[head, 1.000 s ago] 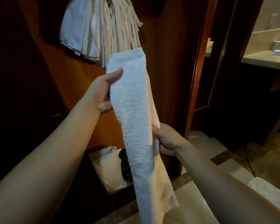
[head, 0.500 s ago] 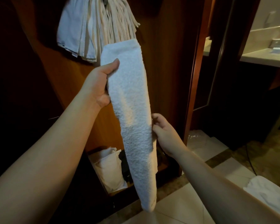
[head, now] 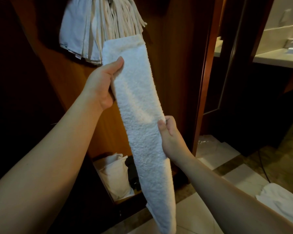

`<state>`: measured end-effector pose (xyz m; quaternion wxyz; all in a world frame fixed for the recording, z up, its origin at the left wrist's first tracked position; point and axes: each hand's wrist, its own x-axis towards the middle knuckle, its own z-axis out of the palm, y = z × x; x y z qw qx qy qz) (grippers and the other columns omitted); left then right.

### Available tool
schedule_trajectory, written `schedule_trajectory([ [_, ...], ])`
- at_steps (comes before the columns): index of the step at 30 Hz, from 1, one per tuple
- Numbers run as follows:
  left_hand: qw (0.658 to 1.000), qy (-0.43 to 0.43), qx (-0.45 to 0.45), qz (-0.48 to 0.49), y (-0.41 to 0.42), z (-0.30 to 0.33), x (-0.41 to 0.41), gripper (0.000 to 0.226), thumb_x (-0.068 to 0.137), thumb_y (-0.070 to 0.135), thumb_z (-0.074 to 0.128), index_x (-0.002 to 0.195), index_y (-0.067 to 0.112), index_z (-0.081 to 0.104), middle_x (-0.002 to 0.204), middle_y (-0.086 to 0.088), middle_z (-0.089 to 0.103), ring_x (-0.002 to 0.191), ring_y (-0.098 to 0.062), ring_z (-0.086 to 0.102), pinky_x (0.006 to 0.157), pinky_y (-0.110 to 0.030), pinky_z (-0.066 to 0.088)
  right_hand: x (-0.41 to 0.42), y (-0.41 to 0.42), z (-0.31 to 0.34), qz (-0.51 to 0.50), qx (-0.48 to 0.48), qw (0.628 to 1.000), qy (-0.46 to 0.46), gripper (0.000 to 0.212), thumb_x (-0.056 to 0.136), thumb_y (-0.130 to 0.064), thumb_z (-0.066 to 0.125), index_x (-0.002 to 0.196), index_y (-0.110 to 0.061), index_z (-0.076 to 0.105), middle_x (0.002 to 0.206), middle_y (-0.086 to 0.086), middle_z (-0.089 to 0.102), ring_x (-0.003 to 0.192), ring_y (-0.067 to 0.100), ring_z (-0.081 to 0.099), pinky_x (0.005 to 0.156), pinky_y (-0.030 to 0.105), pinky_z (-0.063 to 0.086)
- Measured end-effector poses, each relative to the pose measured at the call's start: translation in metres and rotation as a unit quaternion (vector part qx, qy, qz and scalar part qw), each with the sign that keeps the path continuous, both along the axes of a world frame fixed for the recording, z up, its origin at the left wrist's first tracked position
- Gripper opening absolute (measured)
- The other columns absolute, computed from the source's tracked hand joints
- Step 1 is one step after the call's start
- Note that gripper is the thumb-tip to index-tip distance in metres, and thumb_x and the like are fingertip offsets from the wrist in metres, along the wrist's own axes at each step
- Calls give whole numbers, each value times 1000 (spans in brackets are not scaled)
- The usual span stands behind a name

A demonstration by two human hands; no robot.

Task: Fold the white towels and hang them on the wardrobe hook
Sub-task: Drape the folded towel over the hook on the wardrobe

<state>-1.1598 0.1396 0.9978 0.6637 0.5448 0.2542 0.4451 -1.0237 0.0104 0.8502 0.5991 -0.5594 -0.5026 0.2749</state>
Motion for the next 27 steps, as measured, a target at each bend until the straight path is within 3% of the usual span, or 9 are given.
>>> schedule_trajectory([
  [3,1000,-17,4,-12,0,1,1,39,92,26,67,129,15,58,118,-9,72,104,-27,72,80,-46,60,1,1,2,-19,9,1000,1,10,103,-43,42,109,-35,39,99,-8,57,78,-4,60,63,16,50],
  [6,999,-37,-11,-20,1,1,2,38,93,25,66,128,14,58,119,-11,71,105,-29,71,84,-50,59,13,5,-1,11,-17,1000,-15,72,83,-68,53,139,-26,34,118,-13,59,95,1,66,73,11,53],
  [9,998,-40,-25,-43,2,0,4,40,94,24,64,131,12,57,119,-13,72,107,-30,71,86,-51,58,27,8,-4,112,-88,989,51,123,49,-82,78,147,-18,39,129,2,66,113,17,68,96,40,56],
  [11,997,-35,-34,-52,2,-3,7,36,95,24,63,128,12,58,113,-12,74,106,-30,71,88,-52,57,34,8,-3,189,-114,970,103,115,37,-71,90,131,-15,54,117,4,73,108,22,71,92,40,58],
  [15,997,-30,-48,-48,5,-8,12,37,94,24,65,128,12,57,119,-14,71,107,-32,70,96,-55,53,40,8,2,179,-148,973,10,97,32,-80,84,110,-25,63,113,6,73,107,25,71,98,45,55],
  [17,997,-32,-56,-44,6,-9,14,35,94,23,65,127,13,57,119,-14,71,106,-31,71,95,-55,53,41,5,6,148,-154,976,-44,89,39,-83,79,107,-26,65,112,5,73,103,21,71,98,44,55],
  [21,996,-31,-69,-44,6,-10,18,27,95,21,64,120,12,59,106,-11,75,100,-30,73,88,-52,57,40,-3,12,101,-161,974,-124,69,66,-64,66,104,-7,69,100,10,73,91,19,72,92,41,57],
  [25,996,-24,-77,-35,6,-12,22,30,94,21,65,122,12,58,107,-12,75,98,-31,73,85,-52,58,43,-6,7,95,-146,975,-137,81,53,-93,55,83,-18,67,70,-7,70,65,-1,68,60,17,51],
  [27,996,-15,-82,-38,7,-14,24,33,94,21,65,124,13,56,111,-13,74,99,-31,73,87,-53,58,46,-6,1,121,-157,974,-112,98,38,-102,52,90,-21,68,77,-11,73,73,0,71,61,10,49],
])
